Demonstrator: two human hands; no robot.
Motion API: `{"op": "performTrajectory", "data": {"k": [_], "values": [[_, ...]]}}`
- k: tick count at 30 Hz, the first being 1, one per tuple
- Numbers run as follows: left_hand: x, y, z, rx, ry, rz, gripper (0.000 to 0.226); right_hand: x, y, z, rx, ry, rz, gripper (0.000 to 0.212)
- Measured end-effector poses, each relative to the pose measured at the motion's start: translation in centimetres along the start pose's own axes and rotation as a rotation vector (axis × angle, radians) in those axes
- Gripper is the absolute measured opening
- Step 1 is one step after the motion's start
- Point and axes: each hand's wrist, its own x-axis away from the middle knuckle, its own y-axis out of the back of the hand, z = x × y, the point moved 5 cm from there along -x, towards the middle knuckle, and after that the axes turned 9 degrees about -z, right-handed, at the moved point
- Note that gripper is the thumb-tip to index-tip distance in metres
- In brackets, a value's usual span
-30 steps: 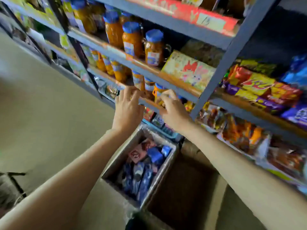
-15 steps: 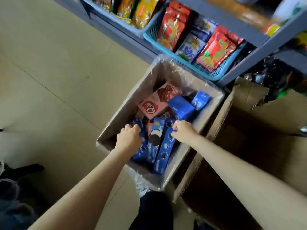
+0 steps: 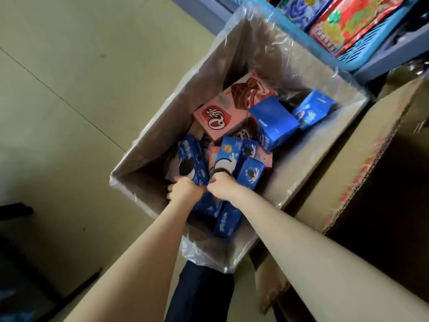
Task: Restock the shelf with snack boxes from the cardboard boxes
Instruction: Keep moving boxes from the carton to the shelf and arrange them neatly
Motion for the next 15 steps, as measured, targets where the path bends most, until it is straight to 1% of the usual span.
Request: {"op": "performTrajectory", "data": {"k": [1, 2, 3, 5, 6, 7, 9, 10, 11, 12, 13, 14, 15], "values": [[0.4, 0.5, -0.5, 0.012, -0.009, 0.014, 0.08, -0.1, 0.3, -0.1, -0.126, -0.044, 0.009, 0.027], [0.7, 1.3, -1.3, 0.017, -0.048, 0.024, 0.074, -0.1, 0.8, 0.0, -0.244, -0.091, 0.01, 0.037], [1.4, 2.4, -2.0, 0.0, -0.083, 0.044, 0.066, 0.3, 1.5, 0.2, -0.307, -0.123, -0.005, 0.047], [3.2, 5.1, -3.8, -0.026, -0.142, 0.088, 0.058, 1.4, 4.3, 1.6, -0.356, -0.12, -0.068, 0.068], [4.5, 6.7, -4.4, -0.019, -0.168, 0.131, 0.057, 2.6, 6.1, 2.6, -0.353, -0.092, -0.107, 0.074], [6.3, 8.3, -4.9, -0.01, -0.183, 0.176, 0.06, 4.2, 8.2, 3.7, -0.343, -0.056, -0.154, 0.074], [10.3, 11.6, -5.9, 0.02, -0.216, 0.285, 0.061, 8.2, 12.6, 5.8, -0.227, 0.026, -0.261, 0.069], [12.8, 13.3, -6.6, 0.043, -0.246, 0.334, 0.055, 10.5, 14.8, 6.6, -0.13, 0.065, -0.297, 0.069], [15.7, 15.2, -7.5, 0.037, -0.286, 0.347, 0.053, 12.8, 17.2, 7.1, -0.03, 0.099, -0.329, 0.069], [18.4, 17.2, -8.6, 0.025, -0.355, 0.323, 0.062, 15.5, 19.6, 7.7, 0.062, 0.141, -0.353, 0.07], [21.5, 19.3, -9.8, -0.025, -0.446, 0.272, 0.078, 18.7, 22.2, 8.4, 0.148, 0.178, -0.365, 0.071], [24.7, 21.3, -11.2, -0.061, -0.542, 0.221, 0.089, 21.8, 24.8, 8.9, 0.221, 0.216, -0.377, 0.074], [28.1, 23.4, -12.6, -0.092, -0.62, 0.158, 0.087, 25.1, 27.4, 9.3, 0.27, 0.241, -0.378, 0.077]]}}
